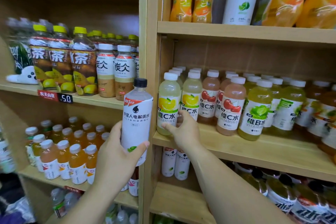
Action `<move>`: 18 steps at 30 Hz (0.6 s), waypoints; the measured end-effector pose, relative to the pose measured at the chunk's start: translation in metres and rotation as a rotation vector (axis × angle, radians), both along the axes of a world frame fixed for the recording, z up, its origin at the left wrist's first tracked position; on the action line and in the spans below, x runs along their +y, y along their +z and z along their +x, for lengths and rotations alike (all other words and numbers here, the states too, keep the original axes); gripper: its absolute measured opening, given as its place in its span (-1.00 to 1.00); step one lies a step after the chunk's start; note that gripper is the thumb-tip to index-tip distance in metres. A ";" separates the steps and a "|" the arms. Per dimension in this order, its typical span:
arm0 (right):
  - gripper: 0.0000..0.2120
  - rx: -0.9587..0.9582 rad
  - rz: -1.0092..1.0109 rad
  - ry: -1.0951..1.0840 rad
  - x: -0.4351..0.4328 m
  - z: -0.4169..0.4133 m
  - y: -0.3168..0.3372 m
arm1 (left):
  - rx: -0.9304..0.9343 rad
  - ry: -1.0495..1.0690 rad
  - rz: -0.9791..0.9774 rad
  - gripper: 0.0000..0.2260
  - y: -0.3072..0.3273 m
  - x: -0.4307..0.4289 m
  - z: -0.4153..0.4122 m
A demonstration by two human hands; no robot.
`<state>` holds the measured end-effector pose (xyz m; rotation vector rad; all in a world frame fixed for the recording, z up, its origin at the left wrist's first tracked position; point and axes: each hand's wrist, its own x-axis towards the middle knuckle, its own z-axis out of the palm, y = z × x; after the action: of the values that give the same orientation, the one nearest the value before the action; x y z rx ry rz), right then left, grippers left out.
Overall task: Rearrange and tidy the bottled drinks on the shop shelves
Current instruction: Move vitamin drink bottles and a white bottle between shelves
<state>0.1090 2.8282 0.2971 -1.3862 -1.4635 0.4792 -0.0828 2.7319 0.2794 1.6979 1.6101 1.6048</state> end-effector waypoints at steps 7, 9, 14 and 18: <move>-0.27 -0.015 0.018 -0.011 -0.005 0.000 -0.006 | -0.027 -0.062 -0.029 -0.40 -0.013 -0.001 0.003; -0.38 0.045 0.094 -0.034 -0.022 0.002 -0.005 | -0.036 -0.097 -0.042 -0.38 -0.017 -0.004 0.002; -0.84 0.283 0.091 0.213 -0.088 0.020 -0.018 | -0.057 -0.206 -0.120 -0.33 -0.048 -0.018 0.002; -0.74 0.259 -0.185 0.355 -0.118 0.031 -0.067 | -0.056 -0.279 -0.210 -0.34 -0.090 -0.031 0.014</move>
<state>0.1401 2.7104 0.2305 -1.1528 -1.4794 1.0039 -0.0683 2.7013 0.1890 1.6657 1.3889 1.2909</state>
